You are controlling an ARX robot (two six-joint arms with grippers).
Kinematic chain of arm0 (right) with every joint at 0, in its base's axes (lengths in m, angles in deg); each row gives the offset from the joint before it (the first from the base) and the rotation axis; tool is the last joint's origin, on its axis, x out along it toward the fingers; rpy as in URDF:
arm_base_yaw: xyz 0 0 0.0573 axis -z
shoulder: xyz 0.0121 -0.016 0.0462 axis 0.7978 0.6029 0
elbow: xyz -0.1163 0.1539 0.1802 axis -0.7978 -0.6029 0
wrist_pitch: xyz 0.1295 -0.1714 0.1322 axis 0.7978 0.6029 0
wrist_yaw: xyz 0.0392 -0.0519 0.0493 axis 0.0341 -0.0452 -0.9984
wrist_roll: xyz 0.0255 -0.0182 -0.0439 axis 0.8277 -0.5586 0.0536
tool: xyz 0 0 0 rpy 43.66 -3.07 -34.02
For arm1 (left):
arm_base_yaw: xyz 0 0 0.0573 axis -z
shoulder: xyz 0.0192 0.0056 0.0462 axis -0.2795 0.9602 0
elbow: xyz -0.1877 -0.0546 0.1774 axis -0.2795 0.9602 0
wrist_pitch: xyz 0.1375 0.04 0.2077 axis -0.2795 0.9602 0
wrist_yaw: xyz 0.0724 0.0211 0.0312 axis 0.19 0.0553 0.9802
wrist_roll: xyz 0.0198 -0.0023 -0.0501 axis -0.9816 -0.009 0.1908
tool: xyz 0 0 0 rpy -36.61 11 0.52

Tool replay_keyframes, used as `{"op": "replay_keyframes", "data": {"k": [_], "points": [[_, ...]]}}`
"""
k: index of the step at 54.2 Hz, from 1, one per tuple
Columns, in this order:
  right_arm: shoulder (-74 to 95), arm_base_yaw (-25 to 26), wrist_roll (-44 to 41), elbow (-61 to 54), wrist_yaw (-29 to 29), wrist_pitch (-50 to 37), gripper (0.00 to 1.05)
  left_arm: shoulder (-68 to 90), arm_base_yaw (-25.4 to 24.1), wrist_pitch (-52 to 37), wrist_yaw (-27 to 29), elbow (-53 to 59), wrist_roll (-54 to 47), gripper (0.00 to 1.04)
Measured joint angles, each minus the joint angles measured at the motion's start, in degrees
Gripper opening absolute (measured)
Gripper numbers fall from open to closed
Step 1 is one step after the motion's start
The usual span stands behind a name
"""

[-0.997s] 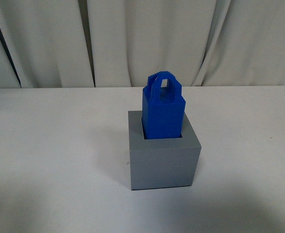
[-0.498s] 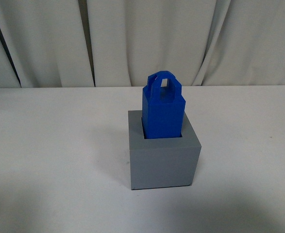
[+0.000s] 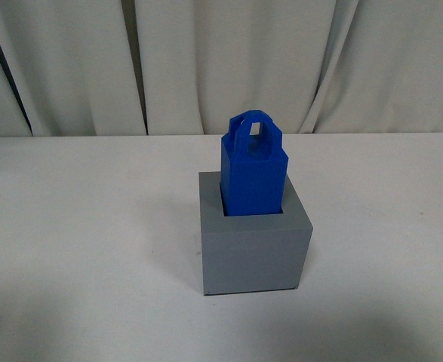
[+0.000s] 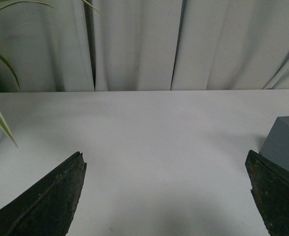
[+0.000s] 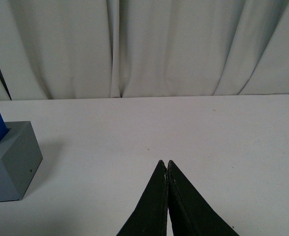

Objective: Insert blue part into gray base

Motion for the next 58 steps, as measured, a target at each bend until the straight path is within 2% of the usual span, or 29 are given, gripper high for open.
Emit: {"op": "replay_keyframes", "data": {"k": [32,58], "points": [[-0.04,0.0,0.09,0.0,0.0,0.0,0.98,0.0,0.0,0.0,0.0,0.0,0.0,0.99],[-0.04,0.0,0.09,0.0,0.0,0.0,0.97,0.0,0.0,0.0,0.0,0.0,0.02,0.99]]}}
